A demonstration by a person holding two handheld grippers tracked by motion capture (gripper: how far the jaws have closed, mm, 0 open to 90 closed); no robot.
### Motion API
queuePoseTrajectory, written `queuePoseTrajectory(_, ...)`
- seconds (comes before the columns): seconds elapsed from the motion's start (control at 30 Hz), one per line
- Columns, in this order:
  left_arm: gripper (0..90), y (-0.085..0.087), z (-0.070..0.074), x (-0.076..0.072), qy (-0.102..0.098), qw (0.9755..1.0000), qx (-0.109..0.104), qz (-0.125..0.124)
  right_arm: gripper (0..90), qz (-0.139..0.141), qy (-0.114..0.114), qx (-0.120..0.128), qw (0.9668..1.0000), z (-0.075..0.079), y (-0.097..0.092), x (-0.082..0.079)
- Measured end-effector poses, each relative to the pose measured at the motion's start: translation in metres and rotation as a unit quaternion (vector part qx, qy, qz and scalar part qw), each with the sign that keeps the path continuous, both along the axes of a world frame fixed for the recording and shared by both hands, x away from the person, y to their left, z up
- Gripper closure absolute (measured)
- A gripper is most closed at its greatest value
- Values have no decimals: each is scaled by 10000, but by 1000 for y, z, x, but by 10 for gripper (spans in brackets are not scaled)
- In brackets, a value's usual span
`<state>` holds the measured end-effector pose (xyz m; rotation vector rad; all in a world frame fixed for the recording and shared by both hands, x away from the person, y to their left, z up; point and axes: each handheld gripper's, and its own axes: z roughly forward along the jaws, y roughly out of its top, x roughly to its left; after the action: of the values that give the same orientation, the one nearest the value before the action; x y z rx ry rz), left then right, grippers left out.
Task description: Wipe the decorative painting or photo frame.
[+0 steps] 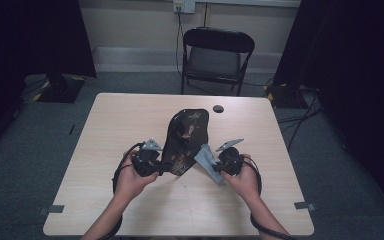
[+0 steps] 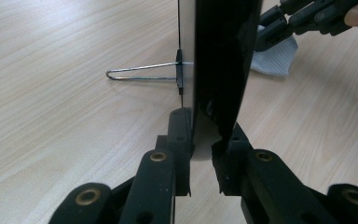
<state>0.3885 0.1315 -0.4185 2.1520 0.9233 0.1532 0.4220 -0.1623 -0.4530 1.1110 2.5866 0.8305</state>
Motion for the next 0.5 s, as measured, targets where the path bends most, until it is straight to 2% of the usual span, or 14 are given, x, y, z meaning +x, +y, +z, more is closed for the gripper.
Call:
queuePoseTrajectory(0.1, 787, 1, 0, 0, 20, 10000, -4, 4, 811, 21, 72, 5, 10000, -2, 0, -2)
queuePoseTrajectory(0.23, 786, 1, -1, -1, -6, 10000, -42, 69, 811, 116, 126, -128, 9998, -6, 1, -4)
queuePoseTrajectory(0.5, 784, 5, -1, -2, -15, 9999, -103, 126, 810, 143, 214, -106, 9996, -10, -2, -6)
